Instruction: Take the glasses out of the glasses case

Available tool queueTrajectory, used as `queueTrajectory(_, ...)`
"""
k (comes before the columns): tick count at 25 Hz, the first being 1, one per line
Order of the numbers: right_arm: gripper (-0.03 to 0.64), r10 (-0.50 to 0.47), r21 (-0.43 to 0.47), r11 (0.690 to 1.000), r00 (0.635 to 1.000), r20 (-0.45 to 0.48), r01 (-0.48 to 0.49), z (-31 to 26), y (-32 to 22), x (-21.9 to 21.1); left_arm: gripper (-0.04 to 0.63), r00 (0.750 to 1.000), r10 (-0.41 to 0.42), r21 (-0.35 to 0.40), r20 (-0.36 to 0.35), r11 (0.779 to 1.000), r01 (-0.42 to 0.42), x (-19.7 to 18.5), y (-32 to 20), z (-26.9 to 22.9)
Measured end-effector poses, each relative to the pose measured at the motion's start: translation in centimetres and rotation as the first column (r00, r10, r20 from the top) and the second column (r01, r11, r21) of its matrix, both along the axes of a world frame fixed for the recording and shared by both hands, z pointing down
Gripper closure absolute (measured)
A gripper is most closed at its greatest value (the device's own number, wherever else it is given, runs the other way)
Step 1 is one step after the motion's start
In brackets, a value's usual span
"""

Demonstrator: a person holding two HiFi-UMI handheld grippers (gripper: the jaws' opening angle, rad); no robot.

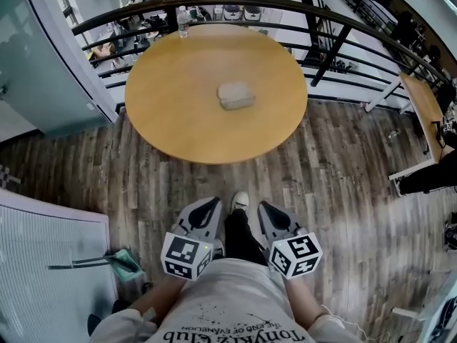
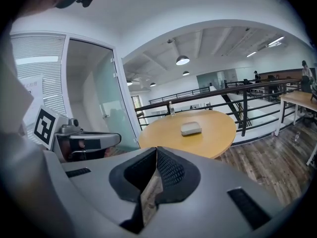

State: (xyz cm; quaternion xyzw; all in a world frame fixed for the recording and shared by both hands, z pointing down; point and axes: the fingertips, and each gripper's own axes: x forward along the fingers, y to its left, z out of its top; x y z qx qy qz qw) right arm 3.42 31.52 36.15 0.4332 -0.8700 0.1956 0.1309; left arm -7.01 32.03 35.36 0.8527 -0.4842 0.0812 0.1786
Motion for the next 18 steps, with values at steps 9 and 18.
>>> queueTrajectory(9, 0.591, -0.054, 0.017, 0.998, 0.998, 0.008, 0.054, 1.6, -8.5, -0.8, 0.571, 1.000, -0.021, -0.004, 0.015, 1.000, 0.021, -0.1, -7.9, 1.9)
queueTrajectory(18, 0.591, -0.099, 0.036, 0.994, 0.995, -0.009, 0.099, 1.6, -20.4, 0.4, 0.571, 0.998, -0.046, 0.006, 0.031, 0.999, 0.046, 1.3, -19.4, 1.9)
